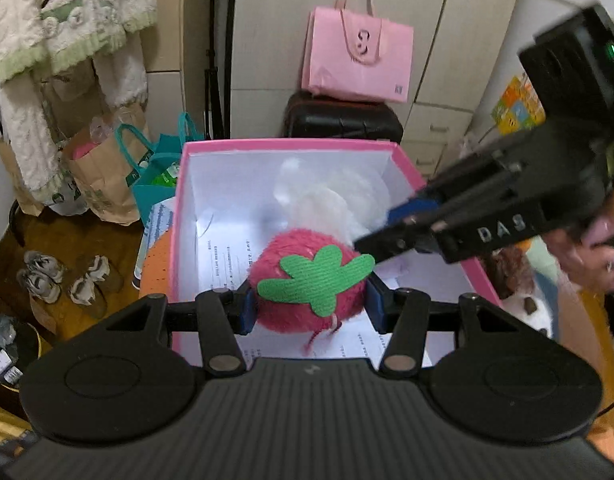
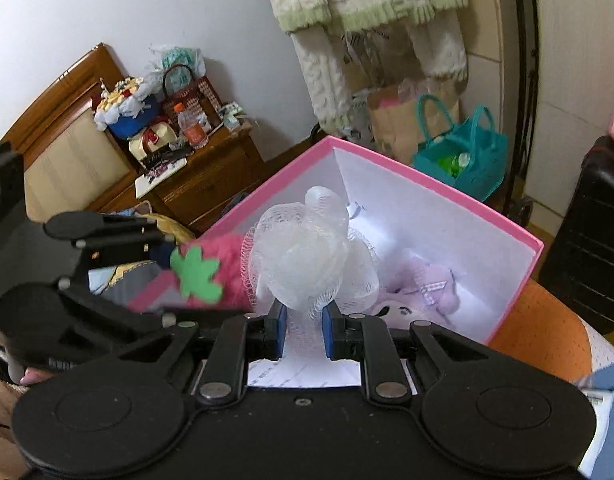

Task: Organize soft objects
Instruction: 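Lower both toys into the box and open both grippers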

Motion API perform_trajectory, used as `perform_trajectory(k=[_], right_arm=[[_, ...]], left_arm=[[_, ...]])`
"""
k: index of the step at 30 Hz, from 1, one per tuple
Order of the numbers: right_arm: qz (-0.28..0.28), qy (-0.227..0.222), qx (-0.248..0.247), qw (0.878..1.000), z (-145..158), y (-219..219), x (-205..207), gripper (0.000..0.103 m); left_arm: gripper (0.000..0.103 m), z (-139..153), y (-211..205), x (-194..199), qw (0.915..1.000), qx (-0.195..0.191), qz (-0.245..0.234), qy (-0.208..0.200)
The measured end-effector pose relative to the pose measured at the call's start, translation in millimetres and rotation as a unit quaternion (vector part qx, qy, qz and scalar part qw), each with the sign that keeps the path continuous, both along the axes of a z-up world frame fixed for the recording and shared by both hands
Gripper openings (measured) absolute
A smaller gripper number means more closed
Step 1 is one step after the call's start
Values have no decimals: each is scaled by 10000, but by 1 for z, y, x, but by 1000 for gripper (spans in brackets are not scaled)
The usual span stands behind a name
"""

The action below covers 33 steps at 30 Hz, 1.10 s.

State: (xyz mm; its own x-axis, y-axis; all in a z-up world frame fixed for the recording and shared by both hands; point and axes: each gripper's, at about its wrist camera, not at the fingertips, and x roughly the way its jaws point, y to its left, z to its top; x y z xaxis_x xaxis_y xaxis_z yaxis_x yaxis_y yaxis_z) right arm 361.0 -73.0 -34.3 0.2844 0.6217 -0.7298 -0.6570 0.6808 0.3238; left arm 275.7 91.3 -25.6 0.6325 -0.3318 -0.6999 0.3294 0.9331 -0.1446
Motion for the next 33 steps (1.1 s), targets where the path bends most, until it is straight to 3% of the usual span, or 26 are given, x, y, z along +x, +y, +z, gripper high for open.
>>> perform_trajectory(k=[6, 12, 15, 18, 22, 33], right_arm=[[20, 96, -253, 9996, -9, 11, 23, 22], [-128, 498, -133, 9986, -20, 9, 49, 23], [-178, 680, 53, 9975, -24, 10, 57, 30], [-236, 652, 35, 9976, -24, 13, 55, 48], [-307, 475, 13, 9984, -15, 10, 42, 49], [-167, -333, -300, 9989, 33, -3, -31, 50]], left_arm=[[51, -10, -21, 24, 9979, 645, 41, 55], [53, -18, -26, 36, 9967, 752, 93, 279], [56, -20, -30, 37, 9956, 895, 184, 191], [57, -16, -35, 29, 9937, 1109, 165, 68], [68, 0, -34, 7, 9944, 1049, 43, -76], [72, 32, -10, -55, 9985, 504, -23, 190]])
